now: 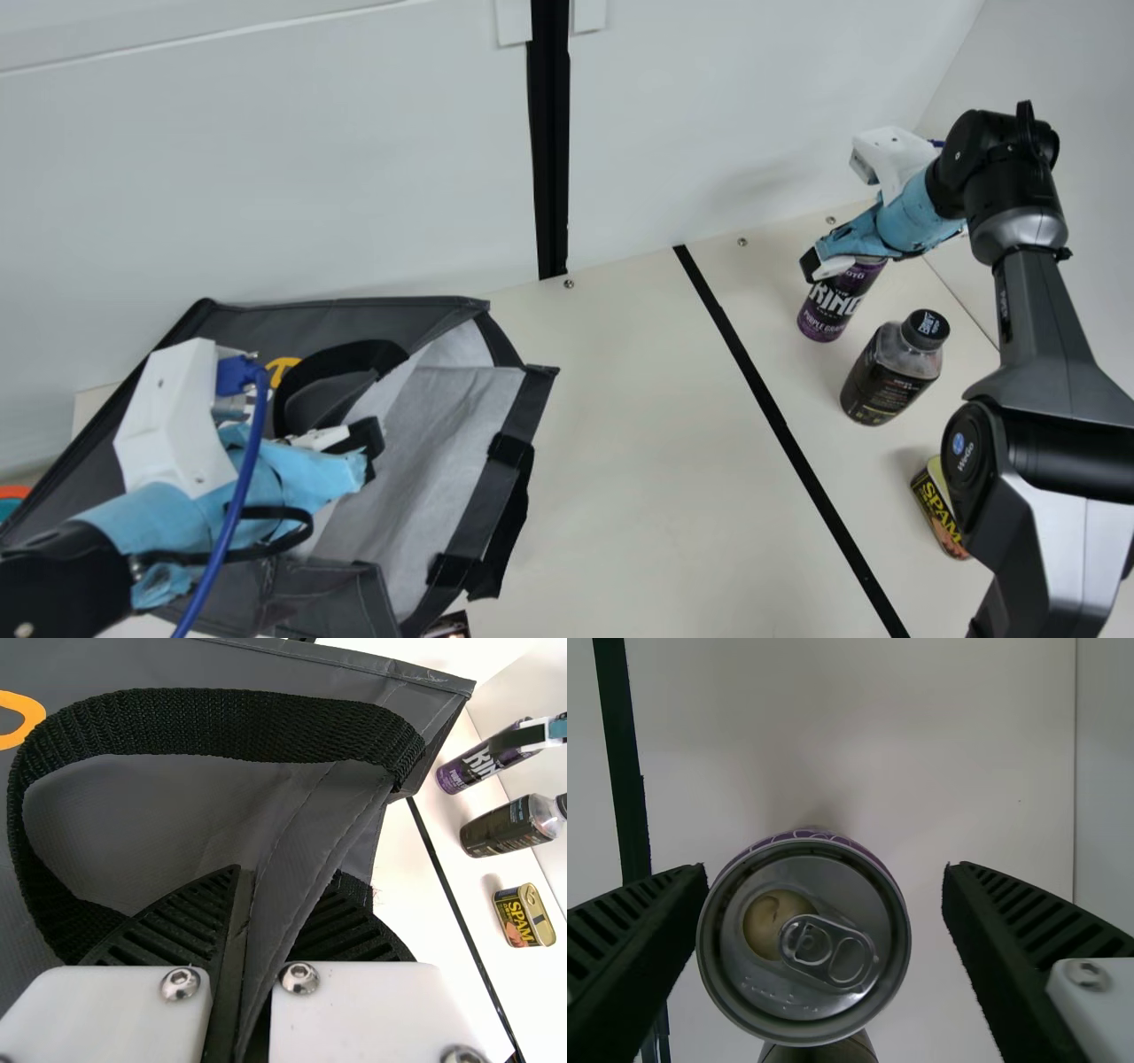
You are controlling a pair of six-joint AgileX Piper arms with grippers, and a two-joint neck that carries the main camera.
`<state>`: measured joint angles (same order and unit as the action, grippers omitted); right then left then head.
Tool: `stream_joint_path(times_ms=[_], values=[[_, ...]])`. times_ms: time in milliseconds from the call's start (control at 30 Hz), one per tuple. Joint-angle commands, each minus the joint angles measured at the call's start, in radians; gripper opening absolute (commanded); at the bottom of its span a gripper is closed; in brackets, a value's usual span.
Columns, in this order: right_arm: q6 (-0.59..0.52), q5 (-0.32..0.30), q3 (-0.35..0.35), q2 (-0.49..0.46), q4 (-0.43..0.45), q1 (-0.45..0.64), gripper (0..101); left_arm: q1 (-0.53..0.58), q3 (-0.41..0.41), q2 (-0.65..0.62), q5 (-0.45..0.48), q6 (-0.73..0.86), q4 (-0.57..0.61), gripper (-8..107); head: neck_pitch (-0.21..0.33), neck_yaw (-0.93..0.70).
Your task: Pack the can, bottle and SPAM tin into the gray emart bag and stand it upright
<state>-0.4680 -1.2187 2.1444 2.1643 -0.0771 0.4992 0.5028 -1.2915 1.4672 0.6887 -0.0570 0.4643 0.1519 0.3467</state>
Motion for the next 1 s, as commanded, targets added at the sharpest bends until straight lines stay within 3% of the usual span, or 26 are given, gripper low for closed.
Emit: stream_joint_path(times_ms=[0, 333, 633, 967], values=[[0.0, -0.001, -0.004, 0.004, -0.007, 0.0, 68, 0.0, 0.0, 0.0, 0.0, 0.0, 0.0, -8, 0.023, 0.002], [-0.013, -0.001, -0.004, 0.012, -0.031, 0.001, 2, 0.0, 0.0, 0.0, 0.0, 0.0, 0.0, -8, 0.023, 0.002], [-0.06, -0.001, 0.005, -0.009, -0.053, -0.001, 0, 0.0, 0.0, 0.0, 0.0, 0.0, 0.0, -8, 0.023, 0.002], [-0.117, -0.001, -0.032, -0.063, -0.1, -0.013, 0, 0.0, 0.0, 0.0, 0.0, 0.0, 0.0, -8, 0.023, 0.002]])
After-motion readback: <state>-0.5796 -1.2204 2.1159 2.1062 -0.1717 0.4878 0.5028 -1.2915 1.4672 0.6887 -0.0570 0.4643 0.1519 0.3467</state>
